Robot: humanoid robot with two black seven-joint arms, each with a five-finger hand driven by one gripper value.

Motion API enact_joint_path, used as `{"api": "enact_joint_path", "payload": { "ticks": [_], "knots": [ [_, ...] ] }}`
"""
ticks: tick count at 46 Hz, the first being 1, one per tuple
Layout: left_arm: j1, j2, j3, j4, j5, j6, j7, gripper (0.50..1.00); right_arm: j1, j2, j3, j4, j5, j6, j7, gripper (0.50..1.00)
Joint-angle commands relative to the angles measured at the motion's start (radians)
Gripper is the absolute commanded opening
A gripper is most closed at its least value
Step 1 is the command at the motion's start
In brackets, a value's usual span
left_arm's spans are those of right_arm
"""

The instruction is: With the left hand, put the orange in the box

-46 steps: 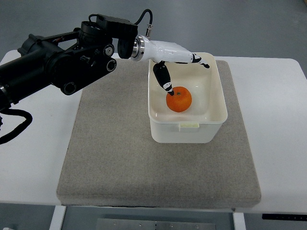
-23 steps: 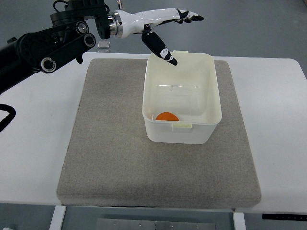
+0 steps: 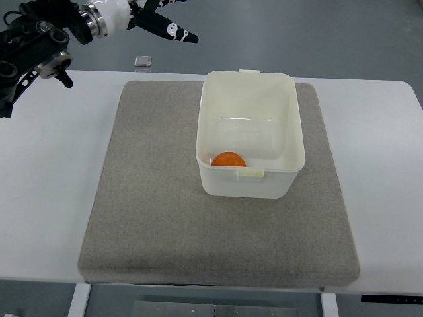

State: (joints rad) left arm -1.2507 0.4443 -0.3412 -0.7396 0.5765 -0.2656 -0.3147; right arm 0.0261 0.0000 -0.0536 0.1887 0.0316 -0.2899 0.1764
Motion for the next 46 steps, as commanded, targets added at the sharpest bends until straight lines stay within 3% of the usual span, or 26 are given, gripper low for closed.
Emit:
{"api": "enact_joint_path", "payload": {
  "ticks": [1,5,13,18,34,46],
  "knots": [
    [0.017,0.001,0.002,0.029,-0.09,-0.006,0.0,0.994,0.0,0.0,-0.002,0.0,-0.001,0.0,0.0,0.926],
    [0.039,-0.001,0.002,0.042,-0.161,-0.023,0.002,0.994,0.0,0.0,0.0,0.0,0.001,0.0,0.0,0.926],
    [0.092,0.022,-0.002,0.077,-0.285,-0.162,0.003,0.994,0.0,0.0,0.0,0.0,0.001,0.0,0.0,0.926],
    [0.111,0.028,-0.001,0.106,-0.336,-0.204,0.017,0.994,0.0,0.0,0.0,0.0,-0.001,0.0,0.0,0.926],
    [0.123,0.016,-0.033,0.192,-0.63,-0.345,0.304,0.994,0.0,0.0,0.0,0.0,-0.001,0.0,0.0,0.926],
    [0.143,0.014,-0.107,0.246,-0.797,-0.345,0.454,0.994,0.0,0.0,0.0,0.0,0.001,0.0,0.0,0.926]
  ]
}}
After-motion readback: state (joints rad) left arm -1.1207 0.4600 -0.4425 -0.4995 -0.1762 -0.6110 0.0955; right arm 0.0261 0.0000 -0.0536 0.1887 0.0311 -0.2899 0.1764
